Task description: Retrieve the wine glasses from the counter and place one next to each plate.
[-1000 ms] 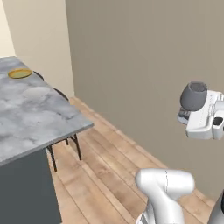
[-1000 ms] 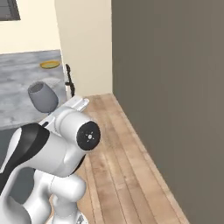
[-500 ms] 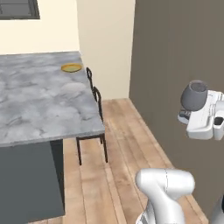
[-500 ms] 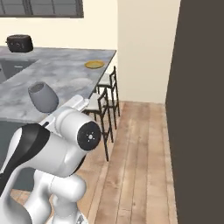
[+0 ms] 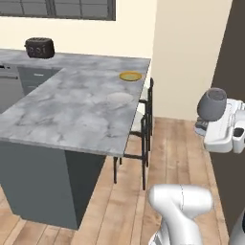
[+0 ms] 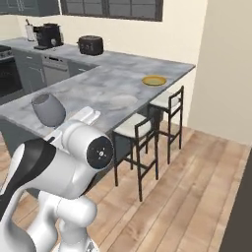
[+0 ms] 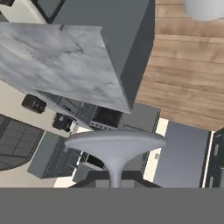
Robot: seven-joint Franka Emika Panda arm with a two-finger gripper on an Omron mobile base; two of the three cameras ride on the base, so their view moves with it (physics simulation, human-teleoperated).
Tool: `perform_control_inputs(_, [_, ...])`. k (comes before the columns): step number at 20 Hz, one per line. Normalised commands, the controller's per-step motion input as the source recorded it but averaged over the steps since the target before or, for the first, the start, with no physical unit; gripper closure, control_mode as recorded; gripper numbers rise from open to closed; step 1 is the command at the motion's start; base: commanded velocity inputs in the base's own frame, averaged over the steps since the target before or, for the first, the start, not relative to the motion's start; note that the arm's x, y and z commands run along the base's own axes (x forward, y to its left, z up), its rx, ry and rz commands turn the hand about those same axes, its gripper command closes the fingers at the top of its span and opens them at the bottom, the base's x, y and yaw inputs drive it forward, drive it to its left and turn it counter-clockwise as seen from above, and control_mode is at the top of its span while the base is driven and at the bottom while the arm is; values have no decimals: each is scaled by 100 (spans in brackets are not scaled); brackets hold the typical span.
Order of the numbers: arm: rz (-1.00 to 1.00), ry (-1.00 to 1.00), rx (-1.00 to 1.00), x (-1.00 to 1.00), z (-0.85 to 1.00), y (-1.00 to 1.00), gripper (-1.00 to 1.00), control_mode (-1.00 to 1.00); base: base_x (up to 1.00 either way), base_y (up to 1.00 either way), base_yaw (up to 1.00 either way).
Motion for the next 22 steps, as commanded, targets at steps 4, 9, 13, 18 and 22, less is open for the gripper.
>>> perform_control_inputs(4, [0,0,0,0,0,0,100,100,24,-100,57])
perform_control_inputs(9, [0,0,0,0,0,0,100,100,16,-100,60])
perform_control_inputs(13, [0,0,0,0,0,0,100,100,10,-100,63])
perform_control_inputs(18, [0,0,0,0,0,0,100,100,11,-100,58])
perform_control_inputs(22, [0,0,0,0,0,0,100,100,6,-100,55])
